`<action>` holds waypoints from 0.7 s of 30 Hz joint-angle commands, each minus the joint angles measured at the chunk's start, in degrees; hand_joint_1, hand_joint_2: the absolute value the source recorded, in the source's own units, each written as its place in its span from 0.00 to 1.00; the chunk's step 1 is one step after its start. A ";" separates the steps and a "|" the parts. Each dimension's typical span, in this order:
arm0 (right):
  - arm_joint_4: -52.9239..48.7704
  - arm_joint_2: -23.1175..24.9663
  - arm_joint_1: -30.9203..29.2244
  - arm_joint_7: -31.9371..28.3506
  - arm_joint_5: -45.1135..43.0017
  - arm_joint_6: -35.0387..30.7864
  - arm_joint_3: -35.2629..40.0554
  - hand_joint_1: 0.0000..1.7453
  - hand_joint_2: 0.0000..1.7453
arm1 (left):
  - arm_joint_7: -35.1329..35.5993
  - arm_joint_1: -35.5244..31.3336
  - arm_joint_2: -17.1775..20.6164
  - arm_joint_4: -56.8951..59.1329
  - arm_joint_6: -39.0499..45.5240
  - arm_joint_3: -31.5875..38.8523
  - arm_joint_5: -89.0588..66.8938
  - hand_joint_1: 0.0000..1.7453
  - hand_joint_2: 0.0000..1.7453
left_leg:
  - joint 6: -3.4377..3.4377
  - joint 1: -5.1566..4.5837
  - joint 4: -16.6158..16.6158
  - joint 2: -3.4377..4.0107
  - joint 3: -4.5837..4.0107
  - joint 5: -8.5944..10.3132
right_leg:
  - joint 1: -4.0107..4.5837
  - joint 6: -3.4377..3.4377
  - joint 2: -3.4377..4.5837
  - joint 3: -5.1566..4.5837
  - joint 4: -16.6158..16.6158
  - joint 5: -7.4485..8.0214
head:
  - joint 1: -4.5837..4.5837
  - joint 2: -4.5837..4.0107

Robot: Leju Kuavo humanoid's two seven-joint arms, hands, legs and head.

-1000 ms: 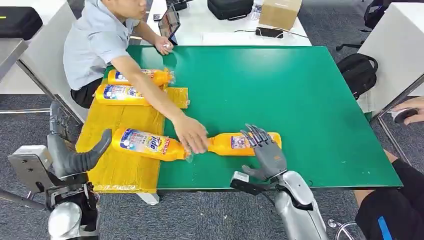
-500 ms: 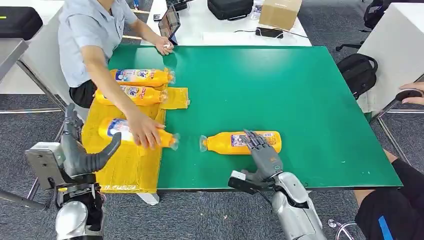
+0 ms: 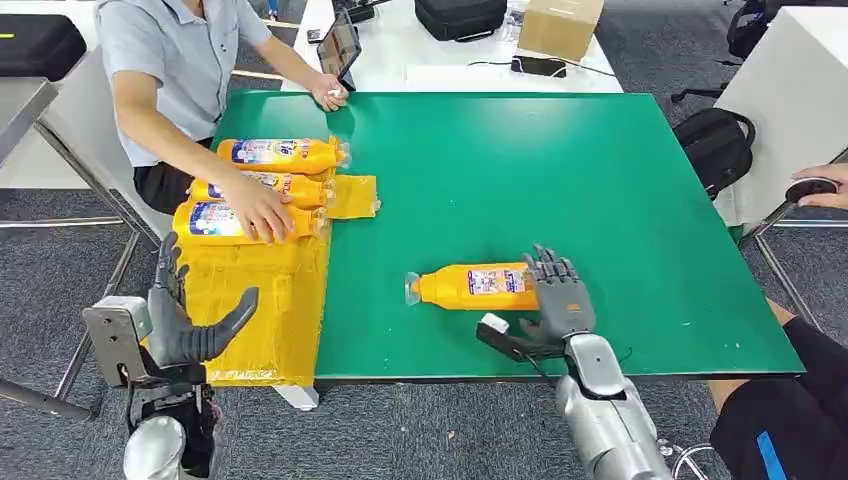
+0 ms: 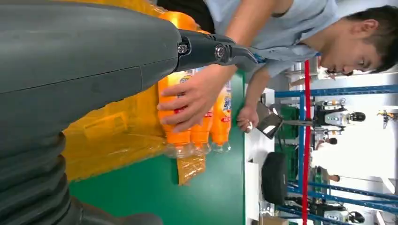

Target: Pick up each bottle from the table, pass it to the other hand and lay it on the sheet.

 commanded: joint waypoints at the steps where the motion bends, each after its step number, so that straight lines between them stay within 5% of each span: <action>1: 7.53 -1.35 -2.60 -0.68 5.15 -1.27 -1.54 0.00 1.00 | 0.21 -0.87 -0.18 2.62 -0.68 0.30 0.58 0.00 1.00 | 0.08 -0.02 -0.07 -0.05 0.19 -0.02 | 0.02 -0.15 -0.12 0.22 -0.07 -0.04 | 0.00 0.00; 7: 12.99 0.95 -8.49 -2.20 3.57 -2.24 -2.91 0.00 1.00 | -2.56 -1.91 -0.18 3.05 -2.95 0.31 2.80 0.00 1.00 | 0.06 -0.02 -0.07 0.12 0.17 -0.02 | 0.02 -0.13 0.05 0.16 -0.05 0.00 | 0.00 0.00; 10: 18.57 -0.02 -14.11 -2.48 2.88 6.82 -3.27 0.00 1.00 | 1.80 -4.44 -0.18 1.93 -3.35 -0.61 3.38 0.00 1.00 | 0.10 -0.02 0.04 0.31 0.12 -0.04 | 0.03 -0.22 0.21 0.04 0.06 0.05 | 0.02 0.00; 13: 23.78 -0.43 -14.44 -6.42 0.52 6.96 -4.39 0.00 1.00 | 2.32 -5.45 -0.18 3.44 -3.20 -1.58 4.68 0.00 1.00 | 0.08 0.02 0.00 0.06 0.09 0.04 | 0.05 -0.08 -0.02 0.07 -0.01 0.10 | 0.00 0.00; 21: 29.06 -0.47 -16.04 -5.37 3.18 9.86 -2.20 0.00 1.00 | 1.56 -7.03 -0.18 7.06 -4.05 -1.88 6.85 0.00 1.00 | 0.08 0.02 -0.05 0.16 0.29 0.07 | 0.05 -0.05 -0.01 0.21 -0.07 0.08 | 0.00 0.00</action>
